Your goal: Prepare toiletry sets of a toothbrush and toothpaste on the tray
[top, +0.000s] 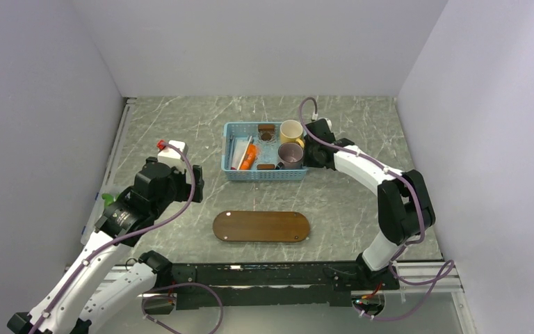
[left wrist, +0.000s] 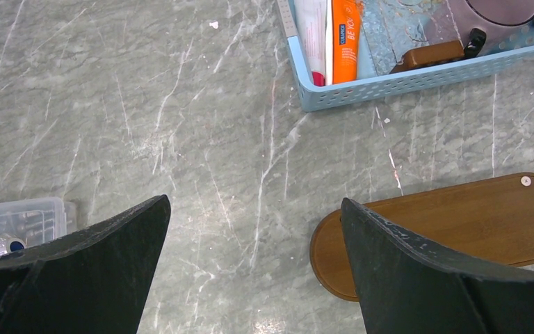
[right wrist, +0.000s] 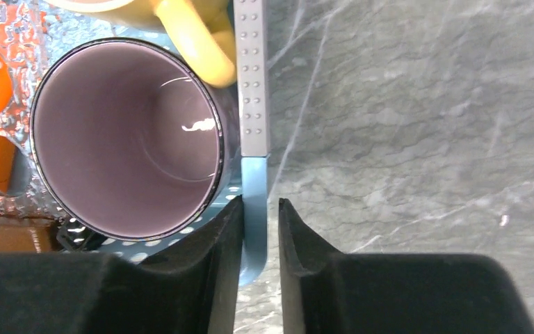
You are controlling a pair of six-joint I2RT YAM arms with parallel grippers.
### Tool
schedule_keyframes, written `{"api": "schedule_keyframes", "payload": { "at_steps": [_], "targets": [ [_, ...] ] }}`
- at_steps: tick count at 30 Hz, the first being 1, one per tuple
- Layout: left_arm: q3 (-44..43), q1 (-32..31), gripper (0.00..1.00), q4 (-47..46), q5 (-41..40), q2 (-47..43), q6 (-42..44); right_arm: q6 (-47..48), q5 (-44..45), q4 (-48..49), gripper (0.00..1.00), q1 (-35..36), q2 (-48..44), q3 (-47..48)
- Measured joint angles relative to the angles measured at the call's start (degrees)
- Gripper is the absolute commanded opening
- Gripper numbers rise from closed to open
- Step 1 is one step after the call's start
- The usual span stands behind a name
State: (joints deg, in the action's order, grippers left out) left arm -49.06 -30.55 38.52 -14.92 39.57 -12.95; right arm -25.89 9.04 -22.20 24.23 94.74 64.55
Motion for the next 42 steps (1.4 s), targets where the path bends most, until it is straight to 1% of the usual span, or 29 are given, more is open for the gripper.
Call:
{"api": "schedule_keyframes", "payload": {
  "at_steps": [1,5,13,21,26,32,42],
  "targets": [
    [0.0,0.07,0.99,0.0,0.02,0.02,0.0,-0.09,0.48,-0.22,0.38,-0.02,-0.11,0.0],
    [0.0,0.22,0.99,0.0,0.22,0.07,0.0,0.17,2.82,-1.6,0.43,-0.28,-2.05,0.11],
    [0.0,0.76,0.99,0.0,1.16,-0.02,0.07,1.44,7.32,-5.22,0.46,0.55,-6.38,6.03],
    [0.0,0.9,0.99,0.02,1.36,-0.04,0.24,1.9,8.72,-8.28,0.49,6.34,-5.99,15.04],
    [0.0,0.9,0.99,0.02,1.4,-0.04,0.24,1.84,9.11,-8.76,0.5,10.1,-1.73,20.85],
    [0.0,0.92,0.99,0.04,1.51,-0.02,0.24,0.92,9.01,-9.55,0.5,13.55,6.6,27.58],
    [0.0,0.98,0.99,0.07,1.53,-0.46,0.24,-1.9,9.01,-12.11,0.51,16.04,18.95,36.72]
  ]
}}
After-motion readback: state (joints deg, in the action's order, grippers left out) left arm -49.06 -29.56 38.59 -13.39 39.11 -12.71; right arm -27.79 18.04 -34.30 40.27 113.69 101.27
